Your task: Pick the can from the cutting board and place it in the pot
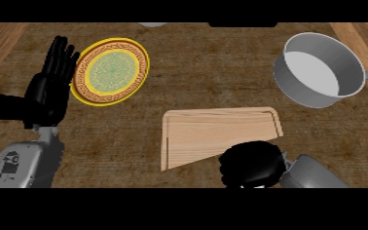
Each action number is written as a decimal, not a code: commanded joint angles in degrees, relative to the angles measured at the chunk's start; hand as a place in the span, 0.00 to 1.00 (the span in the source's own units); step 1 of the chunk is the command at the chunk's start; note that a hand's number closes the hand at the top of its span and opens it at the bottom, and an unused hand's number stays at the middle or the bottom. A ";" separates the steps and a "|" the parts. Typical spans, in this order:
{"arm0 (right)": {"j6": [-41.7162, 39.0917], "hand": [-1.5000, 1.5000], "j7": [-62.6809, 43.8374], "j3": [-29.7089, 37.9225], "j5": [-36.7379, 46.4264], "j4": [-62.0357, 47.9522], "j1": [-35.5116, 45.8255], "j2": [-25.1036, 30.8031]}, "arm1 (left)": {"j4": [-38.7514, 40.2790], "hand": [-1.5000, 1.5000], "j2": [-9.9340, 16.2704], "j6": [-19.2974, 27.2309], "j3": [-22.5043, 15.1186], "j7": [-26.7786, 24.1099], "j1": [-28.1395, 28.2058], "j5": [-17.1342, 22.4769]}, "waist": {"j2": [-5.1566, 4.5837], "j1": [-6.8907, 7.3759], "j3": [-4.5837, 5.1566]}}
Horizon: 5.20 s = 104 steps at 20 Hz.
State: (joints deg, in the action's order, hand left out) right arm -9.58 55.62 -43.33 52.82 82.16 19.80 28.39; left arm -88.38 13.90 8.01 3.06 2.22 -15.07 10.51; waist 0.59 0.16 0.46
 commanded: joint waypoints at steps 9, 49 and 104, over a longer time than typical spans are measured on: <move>2.82 1.00 3.00 12.12 -5.09 9.08 -8.56 2.94 | -2.32 0.50 0.52 -2.50 1.63 0.06 2.50 0.21 | -0.50 -0.24 -0.47; 5.31 1.00 -48.30 71.42 -12.99 5.50 -3.49 2.46 | -4.54 0.50 -2.75 -1.10 0.03 0.76 3.75 -2.84 | -0.65 0.45 -0.50; -13.94 0.00 -13.86 93.12 -34.90 -73.33 18.60 28.60 | -1.96 0.50 -4.52 -1.18 0.80 2.23 -3.01 -3.90 | -1.87 1.99 -0.98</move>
State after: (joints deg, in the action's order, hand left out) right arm -20.94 40.76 48.22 19.47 9.33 40.84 54.12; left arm -89.38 10.52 5.64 4.86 4.00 -17.62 7.44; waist -1.17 2.14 -0.41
